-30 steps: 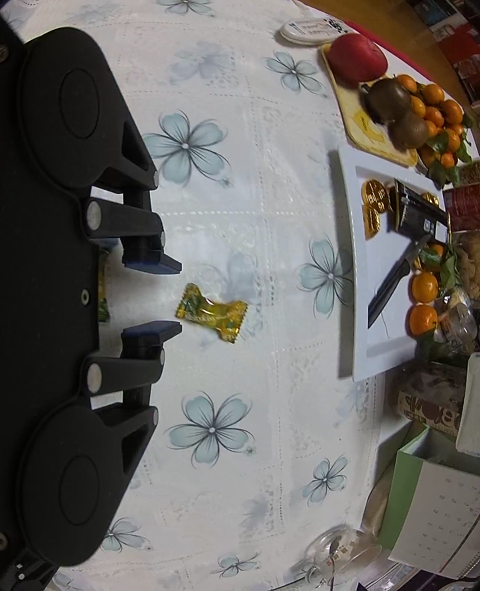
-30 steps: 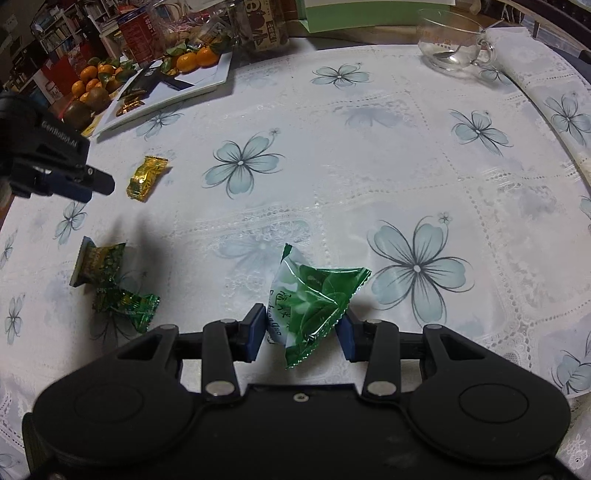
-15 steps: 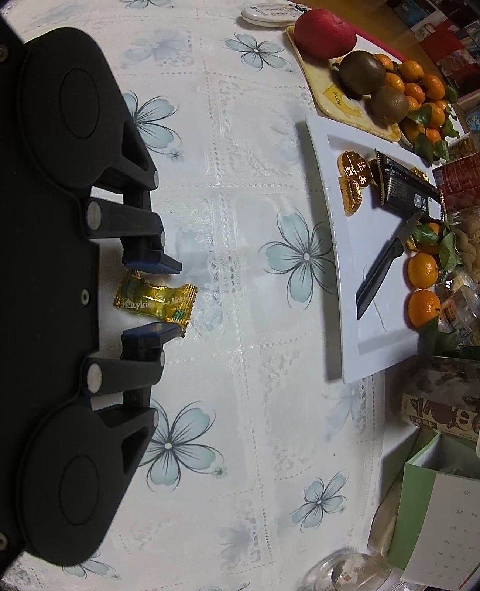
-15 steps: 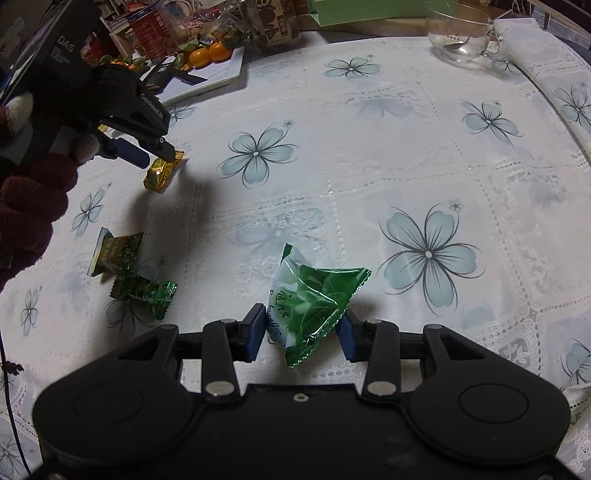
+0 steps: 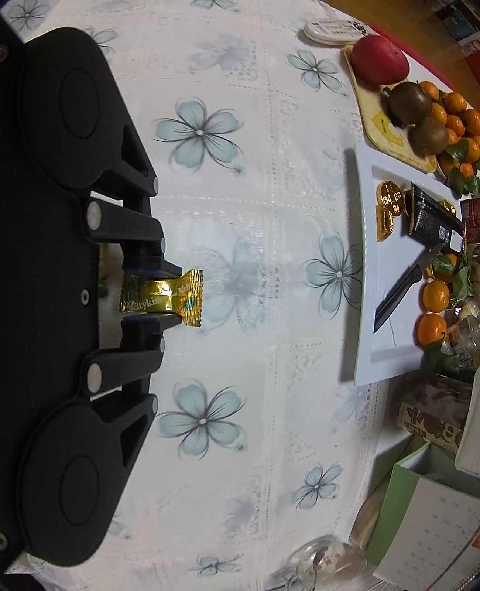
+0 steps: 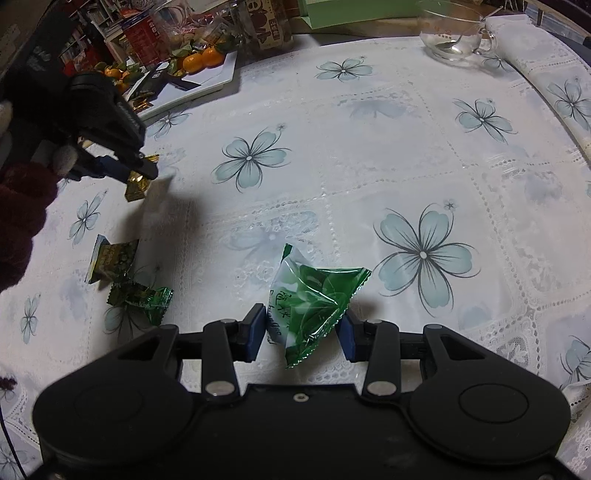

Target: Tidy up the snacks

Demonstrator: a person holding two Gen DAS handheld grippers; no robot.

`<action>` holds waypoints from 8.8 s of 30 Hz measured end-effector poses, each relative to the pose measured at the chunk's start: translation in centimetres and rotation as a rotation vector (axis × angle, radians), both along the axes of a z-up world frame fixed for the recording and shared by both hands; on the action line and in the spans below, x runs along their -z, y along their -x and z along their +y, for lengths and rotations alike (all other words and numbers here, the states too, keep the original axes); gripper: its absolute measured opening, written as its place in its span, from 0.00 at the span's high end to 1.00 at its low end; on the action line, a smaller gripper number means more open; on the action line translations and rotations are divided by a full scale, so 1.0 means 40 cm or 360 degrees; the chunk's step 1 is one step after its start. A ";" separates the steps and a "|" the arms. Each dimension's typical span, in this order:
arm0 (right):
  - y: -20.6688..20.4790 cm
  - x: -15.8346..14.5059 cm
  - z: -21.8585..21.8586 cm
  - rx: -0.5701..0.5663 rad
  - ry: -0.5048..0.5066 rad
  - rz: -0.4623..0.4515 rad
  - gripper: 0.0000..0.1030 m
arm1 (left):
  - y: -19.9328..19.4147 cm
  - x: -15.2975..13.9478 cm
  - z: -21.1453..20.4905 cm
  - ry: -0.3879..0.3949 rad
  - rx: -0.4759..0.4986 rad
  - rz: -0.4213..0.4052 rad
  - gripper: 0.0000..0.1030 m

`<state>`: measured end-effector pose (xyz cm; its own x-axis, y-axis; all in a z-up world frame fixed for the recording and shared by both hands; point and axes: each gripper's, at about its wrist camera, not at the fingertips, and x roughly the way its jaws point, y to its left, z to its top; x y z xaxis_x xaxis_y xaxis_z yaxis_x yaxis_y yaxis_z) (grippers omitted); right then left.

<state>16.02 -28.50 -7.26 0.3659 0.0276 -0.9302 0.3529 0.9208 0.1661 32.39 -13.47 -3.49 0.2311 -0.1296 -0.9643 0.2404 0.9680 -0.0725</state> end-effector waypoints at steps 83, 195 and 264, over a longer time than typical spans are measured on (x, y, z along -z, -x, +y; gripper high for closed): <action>0.434 -0.240 0.266 -0.0067 0.0018 0.0069 0.43 | 0.711 -0.108 0.272 -0.0093 -0.0177 -0.0080 0.67; 0.030 -0.097 0.138 -0.0241 0.0064 -0.0146 0.77 | 0.190 -0.056 0.190 0.0053 -0.0274 0.0105 0.67; 0.266 -0.205 0.137 -0.0067 -0.0152 -0.0189 0.77 | 0.440 -0.113 0.266 -0.0045 -0.0139 0.0112 0.65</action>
<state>5.37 -23.03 0.94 0.4699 0.1315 -0.8729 0.2868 0.9125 0.2918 14.78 -2.84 1.04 0.1717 -0.0846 -0.9815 0.1505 0.9869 -0.0588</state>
